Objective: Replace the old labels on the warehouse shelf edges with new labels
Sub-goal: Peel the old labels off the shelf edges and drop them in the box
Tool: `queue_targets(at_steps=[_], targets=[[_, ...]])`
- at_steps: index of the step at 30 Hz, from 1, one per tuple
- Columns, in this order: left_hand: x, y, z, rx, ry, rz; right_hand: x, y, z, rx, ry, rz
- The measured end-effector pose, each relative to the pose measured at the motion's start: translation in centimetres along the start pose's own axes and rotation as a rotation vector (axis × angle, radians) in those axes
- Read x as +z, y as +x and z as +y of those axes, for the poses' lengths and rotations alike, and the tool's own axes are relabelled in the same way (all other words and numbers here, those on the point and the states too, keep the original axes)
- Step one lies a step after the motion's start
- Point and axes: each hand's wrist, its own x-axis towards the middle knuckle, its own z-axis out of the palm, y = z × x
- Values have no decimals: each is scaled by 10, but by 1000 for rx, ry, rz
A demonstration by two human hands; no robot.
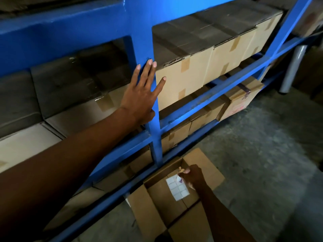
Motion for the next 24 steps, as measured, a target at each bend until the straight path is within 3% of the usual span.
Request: queue_targets(at_steps=[12, 17, 22, 24], targets=[[-2, 1, 5, -20, -5, -22, -15, 14, 8, 7, 49, 73], [-6, 0, 5, -21, -47, -30, -24, 21, 14, -74, 8, 101], [-25, 5, 6, -10, -233, -83, -86, 7, -34, -202, -68, 126], [-42, 20, 3, -7, -285, -34, -128, -3, -66, -310, -93, 198]])
